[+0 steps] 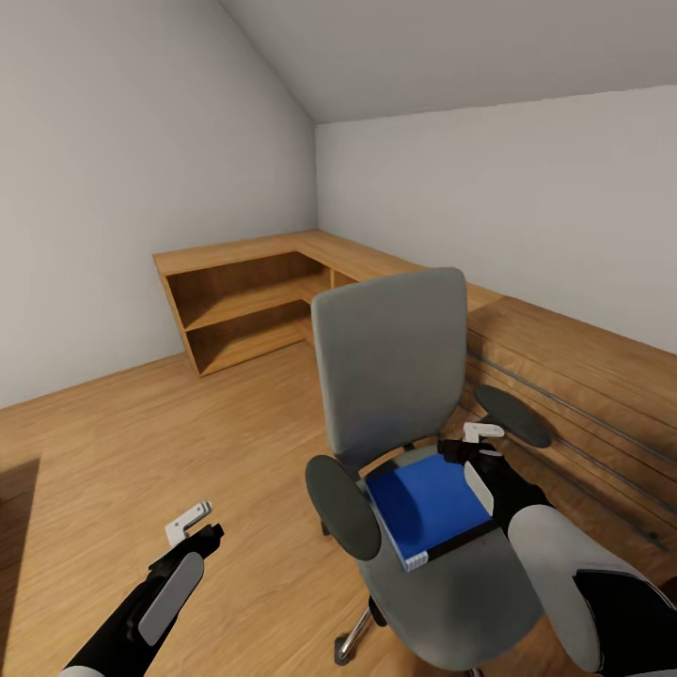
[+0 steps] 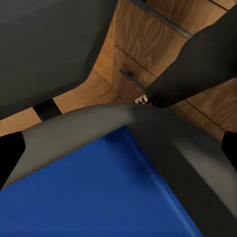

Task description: In the bedroom, organize the workspace by keeping the computer under the desk, ensuring the monitor is on the desk, placing the keyboard on the desk next to the monitor, placing the mouse on the desk next to the keyboard, moving the folder from the swivel chair onto the desk next to the mouse, stacking the notebook on top of the folder with the pen on top of the notebook, and positioning the swivel chair next to the desk.

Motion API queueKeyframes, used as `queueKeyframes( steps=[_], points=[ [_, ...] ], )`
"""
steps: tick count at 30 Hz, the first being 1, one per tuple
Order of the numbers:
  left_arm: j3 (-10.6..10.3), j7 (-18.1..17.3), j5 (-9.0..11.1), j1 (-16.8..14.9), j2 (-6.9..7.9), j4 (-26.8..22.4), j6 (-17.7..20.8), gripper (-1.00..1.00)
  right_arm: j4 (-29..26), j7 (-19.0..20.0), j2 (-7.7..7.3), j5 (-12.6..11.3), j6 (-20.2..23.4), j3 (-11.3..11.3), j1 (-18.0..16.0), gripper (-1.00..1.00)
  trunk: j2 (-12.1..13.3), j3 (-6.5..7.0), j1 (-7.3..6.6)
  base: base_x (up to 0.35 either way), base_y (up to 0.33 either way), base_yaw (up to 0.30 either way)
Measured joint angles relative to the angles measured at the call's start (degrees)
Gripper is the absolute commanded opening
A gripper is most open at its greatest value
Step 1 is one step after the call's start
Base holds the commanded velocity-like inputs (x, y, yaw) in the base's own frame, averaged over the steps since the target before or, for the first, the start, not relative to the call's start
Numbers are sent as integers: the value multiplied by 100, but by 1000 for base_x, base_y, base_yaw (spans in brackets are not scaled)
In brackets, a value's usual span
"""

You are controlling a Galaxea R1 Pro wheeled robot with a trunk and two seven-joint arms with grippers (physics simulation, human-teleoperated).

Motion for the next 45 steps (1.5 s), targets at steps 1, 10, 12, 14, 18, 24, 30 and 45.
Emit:
queueKeyframes(
  steps=[1,10,12,14,18,24,30,45],
  points=[
    [0,0,0,0,0,0,0,100,1,0,1,0,0,0,0,100,0,0,0,0,0,0],
    [0,0,0,0,-1,0,0,100,4,0,6,0,0,1,0,100,0,0,0,0,0,0],
    [0,0,0,0,-1,0,0,100,4,0,7,0,0,0,0,100,0,0,0,0,0,0],
    [0,0,0,0,-1,-2,0,100,4,0,7,0,0,0,0,100,0,0,0,0,0,0],
    [0,0,0,0,-1,-4,0,100,4,0,7,0,0,4,0,100,0,0,0,0,0,0],
    [0,0,-4,0,3,-2,-2,100,4,0,7,-3,0,7,0,100,-199,-89,109,0,0,0],
    [0,0,-1,0,7,-4,-7,100,4,2,7,-7,0,7,0,100,-401,-180,220,0,0,0],
    [-8,0,0,0,-7,0,-9,100,-3,38,15,-57,-116,-7,2,100,-401,-180,220,0,0,0]
  ],
)
